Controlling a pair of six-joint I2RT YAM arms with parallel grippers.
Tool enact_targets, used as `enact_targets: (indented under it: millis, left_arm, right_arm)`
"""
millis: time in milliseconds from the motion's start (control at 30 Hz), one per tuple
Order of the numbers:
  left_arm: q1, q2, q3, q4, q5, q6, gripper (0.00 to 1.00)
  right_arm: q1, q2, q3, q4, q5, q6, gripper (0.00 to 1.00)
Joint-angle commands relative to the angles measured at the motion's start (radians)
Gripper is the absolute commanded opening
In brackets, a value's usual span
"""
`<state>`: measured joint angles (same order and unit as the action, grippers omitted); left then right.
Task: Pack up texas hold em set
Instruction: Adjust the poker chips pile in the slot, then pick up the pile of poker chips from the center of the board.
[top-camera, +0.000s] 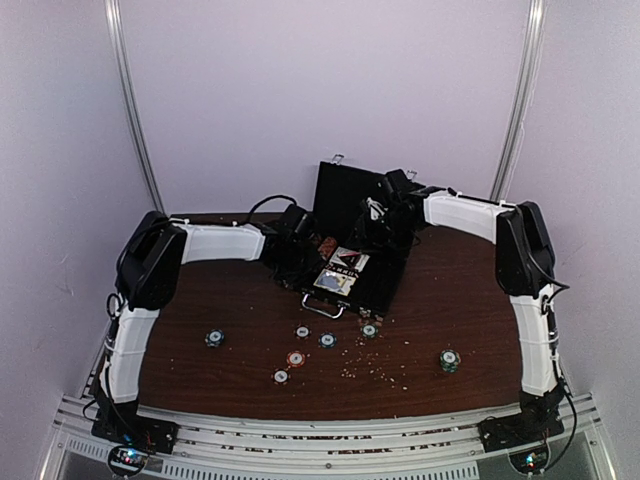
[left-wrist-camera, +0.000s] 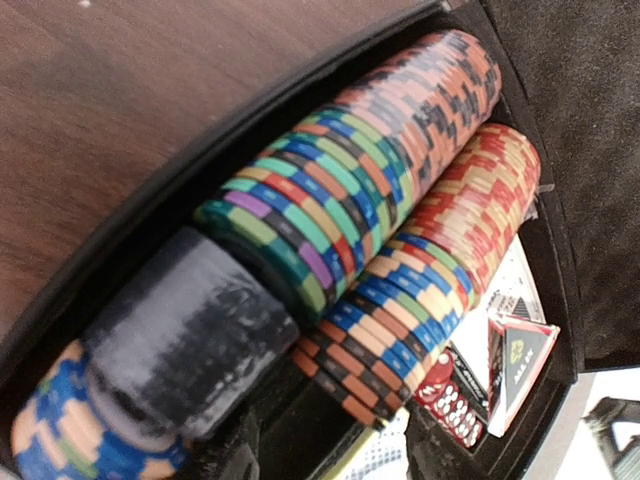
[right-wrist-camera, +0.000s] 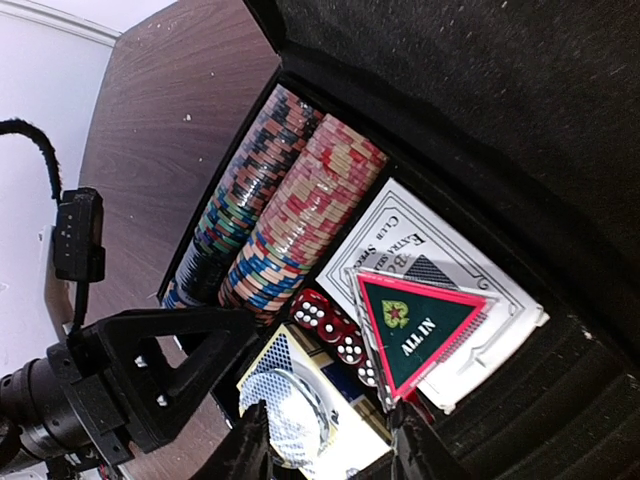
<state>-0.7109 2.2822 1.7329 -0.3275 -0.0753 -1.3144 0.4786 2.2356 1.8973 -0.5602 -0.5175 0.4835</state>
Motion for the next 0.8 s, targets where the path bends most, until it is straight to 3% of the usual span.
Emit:
enact_targets:
  millis: [0,200,333,467,633,767]
  left_arm:
    - [0.000,-0.085,-0.018,-0.037,-0.057,0.089,0.53]
    - [-0.004,-0.202,-0.084,0.007,-0.098,0.224,0.55]
    - [-0.021,-0.313,-0.148,0.025,-0.139,0.355,0.55]
    - [-0.036,-0.471,-0.304,0.029,-0.149,0.449,0.55]
    - [-0.037,-0.698,-0.575,-0.100,-0.199,0.415,0.59]
    - [-0.014,-0.857,-0.753,-0.262,-0.196,0.323,0.70]
  right_arm:
    - [-0.020,-0.077,0.045,-0.065,0.079,-0.067,0.42]
    - [-0.023,-0.155,0.033,-0.123,0.122,-0.150,0.46]
    - [-0.022,-0.244,-0.062,-0.133,0.105,-0.196,0.46]
    - [-0.017,-0.332,-0.176,-0.140,0.111,-0.229,0.46]
    - [-0.015,-0.429,-0.298,-0.176,0.185,-0.261,0.47]
    - [-0.015,-0.492,-0.382,-0.154,0.221,-0.248,0.49]
